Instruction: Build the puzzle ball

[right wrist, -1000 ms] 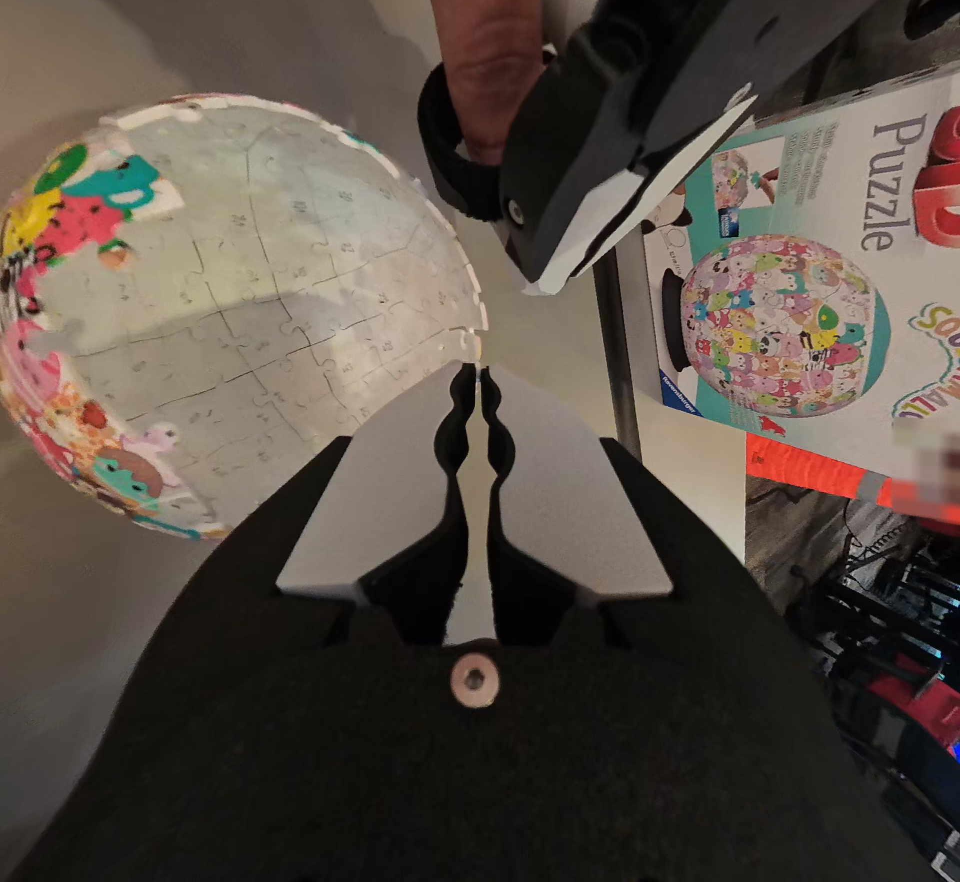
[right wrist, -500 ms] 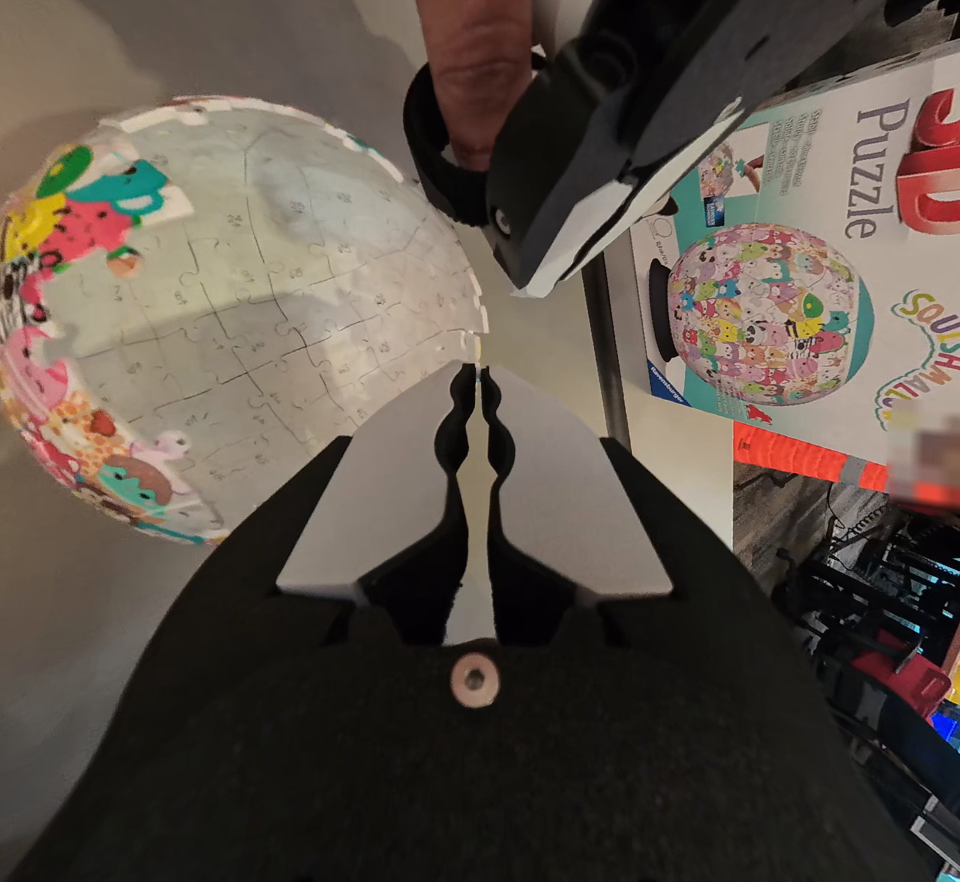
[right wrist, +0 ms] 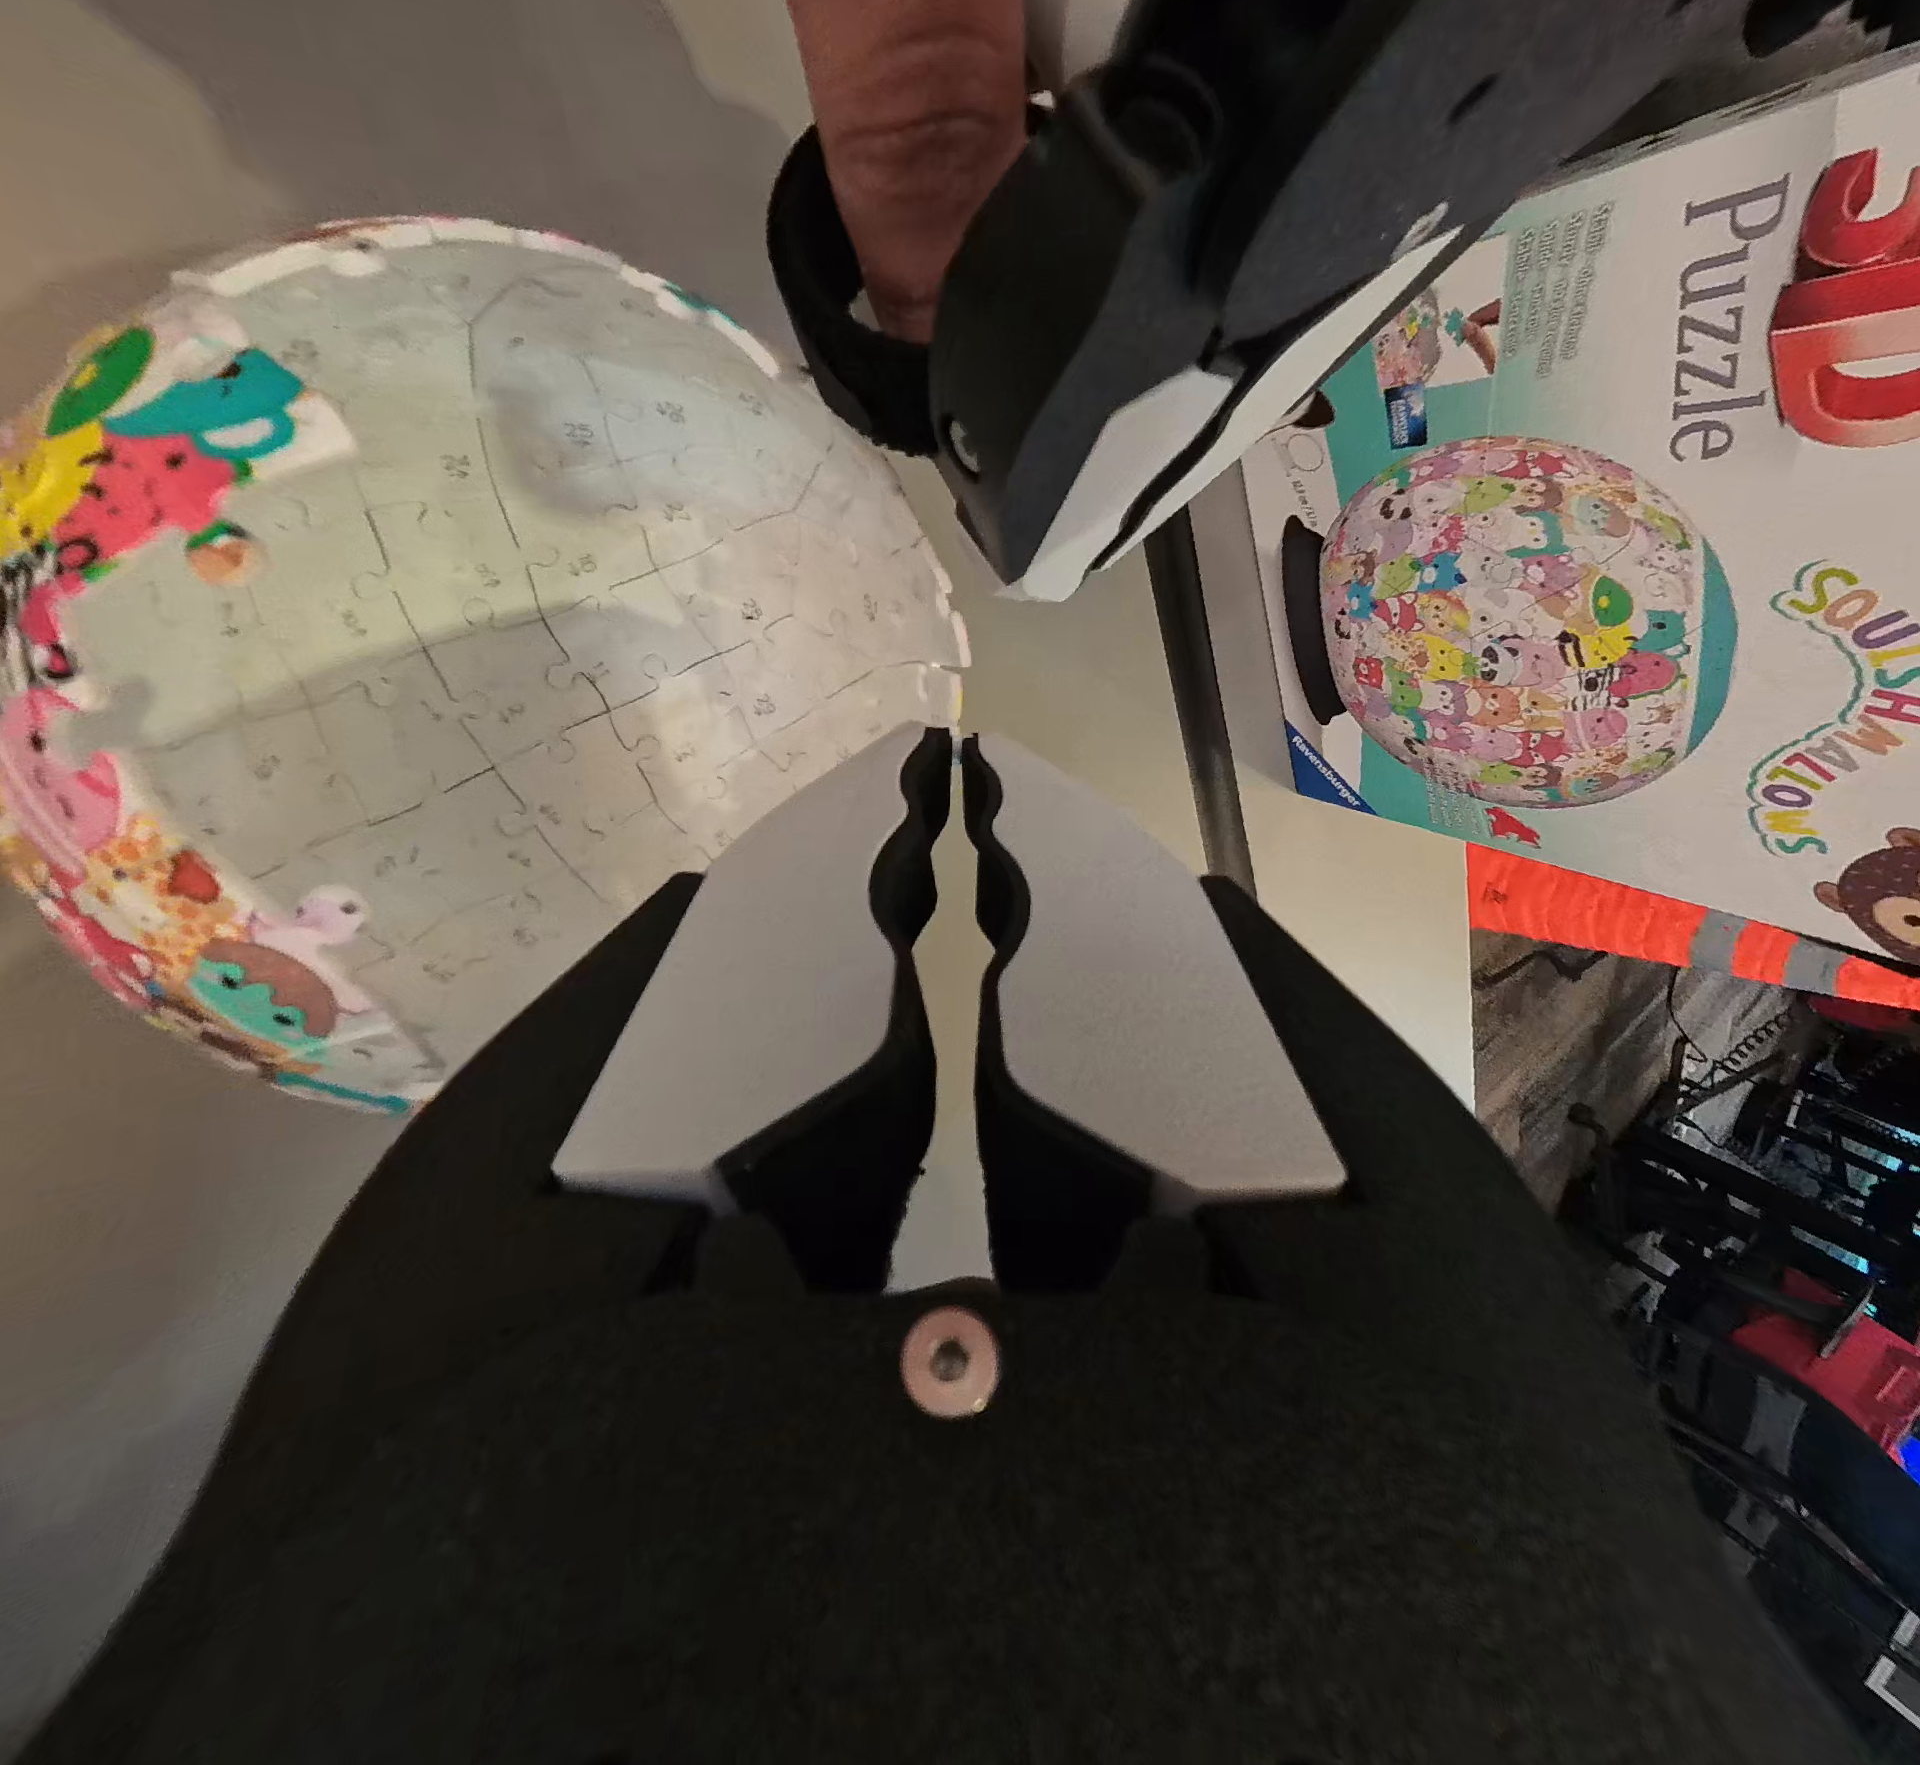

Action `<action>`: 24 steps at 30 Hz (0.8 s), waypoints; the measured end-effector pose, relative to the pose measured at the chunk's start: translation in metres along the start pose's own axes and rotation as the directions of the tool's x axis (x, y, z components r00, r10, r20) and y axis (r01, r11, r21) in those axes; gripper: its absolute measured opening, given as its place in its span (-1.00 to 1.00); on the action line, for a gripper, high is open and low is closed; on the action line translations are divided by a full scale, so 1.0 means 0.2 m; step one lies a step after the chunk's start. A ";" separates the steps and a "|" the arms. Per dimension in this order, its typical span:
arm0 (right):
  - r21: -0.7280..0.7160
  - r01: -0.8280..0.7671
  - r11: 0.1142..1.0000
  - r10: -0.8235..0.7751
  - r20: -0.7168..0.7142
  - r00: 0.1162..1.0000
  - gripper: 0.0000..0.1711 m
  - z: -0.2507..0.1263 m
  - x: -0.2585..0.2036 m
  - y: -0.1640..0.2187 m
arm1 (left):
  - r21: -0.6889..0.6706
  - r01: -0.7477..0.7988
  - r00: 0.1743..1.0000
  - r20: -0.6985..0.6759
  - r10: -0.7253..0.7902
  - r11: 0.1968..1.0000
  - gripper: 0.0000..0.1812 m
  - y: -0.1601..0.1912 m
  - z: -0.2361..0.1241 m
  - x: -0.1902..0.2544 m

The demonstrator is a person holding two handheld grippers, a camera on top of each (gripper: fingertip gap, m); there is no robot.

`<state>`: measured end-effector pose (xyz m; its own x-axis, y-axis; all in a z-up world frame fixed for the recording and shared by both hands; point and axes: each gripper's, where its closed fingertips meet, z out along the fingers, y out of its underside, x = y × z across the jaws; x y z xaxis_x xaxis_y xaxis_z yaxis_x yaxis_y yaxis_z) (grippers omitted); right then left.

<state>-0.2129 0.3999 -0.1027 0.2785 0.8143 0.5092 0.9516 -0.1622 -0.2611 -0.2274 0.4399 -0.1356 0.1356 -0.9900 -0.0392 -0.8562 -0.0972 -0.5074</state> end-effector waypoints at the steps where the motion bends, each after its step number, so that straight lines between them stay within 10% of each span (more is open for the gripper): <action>1: 0.000 -0.002 1.000 0.002 0.000 1.000 -0.97 0.00 0.00 0.00 | -0.003 -0.002 1.000 0.000 0.002 1.000 -0.97 0.00 0.00 0.00; 24: 0.096 0.095 0.991 -0.088 -0.071 0.994 -0.97 0.02 0.08 0.00 | -0.094 0.046 0.997 -0.065 -0.052 0.995 -1.00 0.05 0.15 -0.08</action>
<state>-0.2095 0.4147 -0.0985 0.2022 0.7838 0.5871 0.9568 -0.0301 -0.2893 -0.2232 0.4582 -0.1663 0.1476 -0.9881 0.0430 -0.8919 -0.1518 -0.4259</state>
